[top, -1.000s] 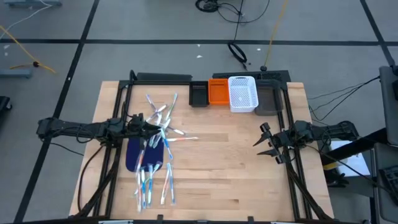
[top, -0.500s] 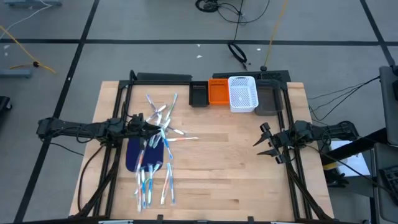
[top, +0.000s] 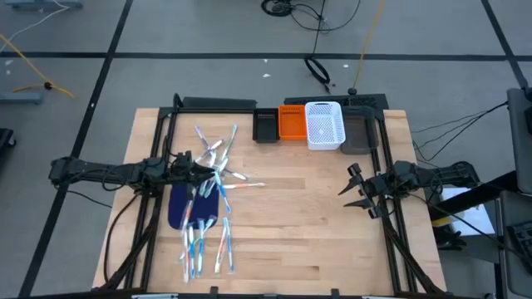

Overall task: Pick & Place Toothbrushes
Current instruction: Put the green toothbrush into the gray bin

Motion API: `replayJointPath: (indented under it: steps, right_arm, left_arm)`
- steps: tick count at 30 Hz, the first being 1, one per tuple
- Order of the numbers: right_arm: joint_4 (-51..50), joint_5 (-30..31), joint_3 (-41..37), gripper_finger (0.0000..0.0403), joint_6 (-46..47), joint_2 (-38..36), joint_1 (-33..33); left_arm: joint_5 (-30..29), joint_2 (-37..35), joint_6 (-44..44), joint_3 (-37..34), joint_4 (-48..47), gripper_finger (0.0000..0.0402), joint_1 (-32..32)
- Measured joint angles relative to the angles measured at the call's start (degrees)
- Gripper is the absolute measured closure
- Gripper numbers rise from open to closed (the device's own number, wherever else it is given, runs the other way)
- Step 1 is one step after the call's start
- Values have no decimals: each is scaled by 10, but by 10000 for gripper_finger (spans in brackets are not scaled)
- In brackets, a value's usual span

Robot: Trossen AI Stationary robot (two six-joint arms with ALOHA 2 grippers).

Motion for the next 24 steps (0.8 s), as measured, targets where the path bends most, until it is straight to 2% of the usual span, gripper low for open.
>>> replayJointPath:
  steps: [9, 16, 19, 24]
  right_arm:
    - [36, 1, 0, 234, -3, 0, 0]
    - [58, 18, 0, 234, 14, 0, 0]
    - [56, 20, 0, 234, 27, 0, 0]
    - [56, 98, 0, 234, 52, 5, 0]
  left_arm:
    - [-34, 0, 1, 0, 34, 321, 0]
    - [-99, 4, -102, 0, 48, 321, 0]
    - [-88, 19, -135, 0, 47, 321, 4]
    - [-93, 86, -167, 49, -44, 321, 18]
